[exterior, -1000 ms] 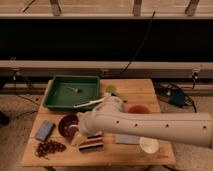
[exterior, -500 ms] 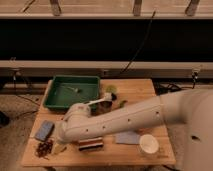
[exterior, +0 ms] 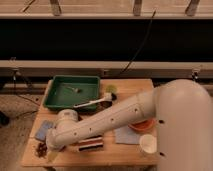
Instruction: Place grapes in plastic cup
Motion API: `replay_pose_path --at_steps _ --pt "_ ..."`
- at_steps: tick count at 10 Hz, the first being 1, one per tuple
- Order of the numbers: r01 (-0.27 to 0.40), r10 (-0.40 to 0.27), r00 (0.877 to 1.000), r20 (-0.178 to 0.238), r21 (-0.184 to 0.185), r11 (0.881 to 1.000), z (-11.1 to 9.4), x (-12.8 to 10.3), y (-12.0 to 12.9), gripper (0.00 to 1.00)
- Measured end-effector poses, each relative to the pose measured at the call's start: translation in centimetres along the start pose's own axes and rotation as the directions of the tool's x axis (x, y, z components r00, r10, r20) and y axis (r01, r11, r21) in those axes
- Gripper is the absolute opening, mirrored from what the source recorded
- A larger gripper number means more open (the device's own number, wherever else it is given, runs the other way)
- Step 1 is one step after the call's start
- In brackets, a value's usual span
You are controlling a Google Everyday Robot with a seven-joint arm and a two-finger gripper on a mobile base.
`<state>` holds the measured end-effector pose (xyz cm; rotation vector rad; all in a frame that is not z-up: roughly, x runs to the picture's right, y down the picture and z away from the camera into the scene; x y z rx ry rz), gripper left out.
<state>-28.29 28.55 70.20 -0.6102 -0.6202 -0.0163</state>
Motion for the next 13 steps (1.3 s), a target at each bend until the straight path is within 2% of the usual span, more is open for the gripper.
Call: replay_pose_path --at_steps 13 --pt "-0.012 0.013 1.0 0.01 -0.042 0.999 2.4 1.5 0.3 0.78"
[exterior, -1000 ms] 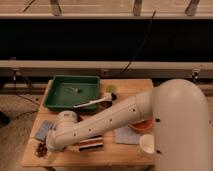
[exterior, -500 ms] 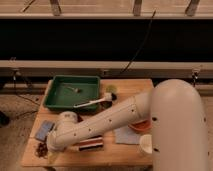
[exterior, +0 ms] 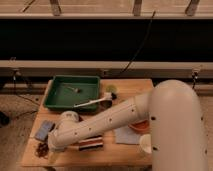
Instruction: Place grapes in plastic cup
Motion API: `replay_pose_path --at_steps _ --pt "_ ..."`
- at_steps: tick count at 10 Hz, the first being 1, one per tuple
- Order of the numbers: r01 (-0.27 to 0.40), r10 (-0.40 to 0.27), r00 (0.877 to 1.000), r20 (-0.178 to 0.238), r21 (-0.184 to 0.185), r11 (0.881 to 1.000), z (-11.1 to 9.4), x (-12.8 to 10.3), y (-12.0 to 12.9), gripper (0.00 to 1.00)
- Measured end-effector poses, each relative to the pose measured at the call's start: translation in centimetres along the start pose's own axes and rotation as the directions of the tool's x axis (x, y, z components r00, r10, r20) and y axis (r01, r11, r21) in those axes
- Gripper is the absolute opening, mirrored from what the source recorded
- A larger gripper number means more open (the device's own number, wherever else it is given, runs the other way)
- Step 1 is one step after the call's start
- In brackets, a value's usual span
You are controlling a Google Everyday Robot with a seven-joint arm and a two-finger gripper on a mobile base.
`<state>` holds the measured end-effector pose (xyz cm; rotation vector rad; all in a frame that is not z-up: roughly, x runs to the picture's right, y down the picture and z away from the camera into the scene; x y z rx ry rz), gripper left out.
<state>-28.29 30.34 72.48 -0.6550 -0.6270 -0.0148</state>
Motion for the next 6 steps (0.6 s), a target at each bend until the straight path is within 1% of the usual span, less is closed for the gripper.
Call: replay_pose_path --at_steps 6 --pt "-0.047 0.047 0.998 -0.045 0.004 0.999 0.74 1.2 -0.8 0.78"
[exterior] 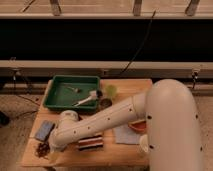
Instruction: Place grapes in plastic cup
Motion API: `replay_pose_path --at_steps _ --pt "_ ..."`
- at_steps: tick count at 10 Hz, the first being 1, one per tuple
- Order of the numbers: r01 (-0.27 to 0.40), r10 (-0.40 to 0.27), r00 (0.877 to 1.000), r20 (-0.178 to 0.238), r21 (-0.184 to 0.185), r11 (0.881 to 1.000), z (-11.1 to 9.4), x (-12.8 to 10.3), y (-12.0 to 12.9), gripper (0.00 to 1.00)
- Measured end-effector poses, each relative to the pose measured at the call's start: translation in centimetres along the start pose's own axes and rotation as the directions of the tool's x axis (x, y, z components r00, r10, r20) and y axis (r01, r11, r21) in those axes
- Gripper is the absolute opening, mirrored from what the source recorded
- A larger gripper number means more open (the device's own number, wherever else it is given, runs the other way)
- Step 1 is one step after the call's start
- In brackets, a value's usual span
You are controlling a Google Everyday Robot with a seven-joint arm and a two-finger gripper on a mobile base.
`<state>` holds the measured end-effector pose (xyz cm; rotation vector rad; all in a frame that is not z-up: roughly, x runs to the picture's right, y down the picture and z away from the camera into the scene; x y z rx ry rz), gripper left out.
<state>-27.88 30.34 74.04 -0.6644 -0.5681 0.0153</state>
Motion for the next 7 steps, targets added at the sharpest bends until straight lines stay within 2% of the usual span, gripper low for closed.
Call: replay_pose_path --at_steps 7 --pt "-0.035 0.036 0.999 -0.039 0.01 0.999 0.5 1.6 -1.1 0.78"
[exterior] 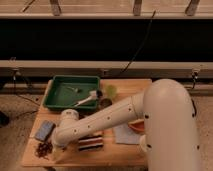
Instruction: Place grapes in plastic cup
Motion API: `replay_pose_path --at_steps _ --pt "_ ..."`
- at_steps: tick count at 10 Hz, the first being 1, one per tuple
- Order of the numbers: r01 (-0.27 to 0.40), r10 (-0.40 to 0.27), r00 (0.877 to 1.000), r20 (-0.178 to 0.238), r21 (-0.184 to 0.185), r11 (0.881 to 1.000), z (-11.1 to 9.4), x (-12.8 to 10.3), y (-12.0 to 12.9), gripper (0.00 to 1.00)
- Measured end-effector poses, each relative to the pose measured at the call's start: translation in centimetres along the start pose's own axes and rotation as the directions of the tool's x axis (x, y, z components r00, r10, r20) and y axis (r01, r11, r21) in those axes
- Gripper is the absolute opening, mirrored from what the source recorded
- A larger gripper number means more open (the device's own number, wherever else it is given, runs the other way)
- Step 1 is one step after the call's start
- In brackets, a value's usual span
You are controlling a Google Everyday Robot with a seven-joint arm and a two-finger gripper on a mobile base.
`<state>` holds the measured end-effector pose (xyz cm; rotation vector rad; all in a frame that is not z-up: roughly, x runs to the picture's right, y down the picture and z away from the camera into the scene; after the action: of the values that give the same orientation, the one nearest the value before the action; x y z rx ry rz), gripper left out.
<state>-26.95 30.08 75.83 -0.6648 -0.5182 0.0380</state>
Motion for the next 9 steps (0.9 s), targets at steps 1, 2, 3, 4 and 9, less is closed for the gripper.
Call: replay_pose_path --at_steps 1,2,3,4,9 --pt "-0.003 0.003 1.0 -0.005 0.0 1.0 0.09 0.22 -0.08 0.78" --pt "-0.006 0.006 1.0 -0.008 -0.002 1.0 0.15 0.39 -0.09 0.78" --pt "-0.008 0.008 1.0 -0.012 -0.003 1.0 0.19 0.54 -0.09 0.77" --pt "-0.01 0.01 1.0 -0.017 -0.005 1.0 0.26 0.75 -0.04 0.71" --pt "-0.015 0.015 1.0 -0.012 -0.01 1.0 -0.1 0.93 0.22 0.19"
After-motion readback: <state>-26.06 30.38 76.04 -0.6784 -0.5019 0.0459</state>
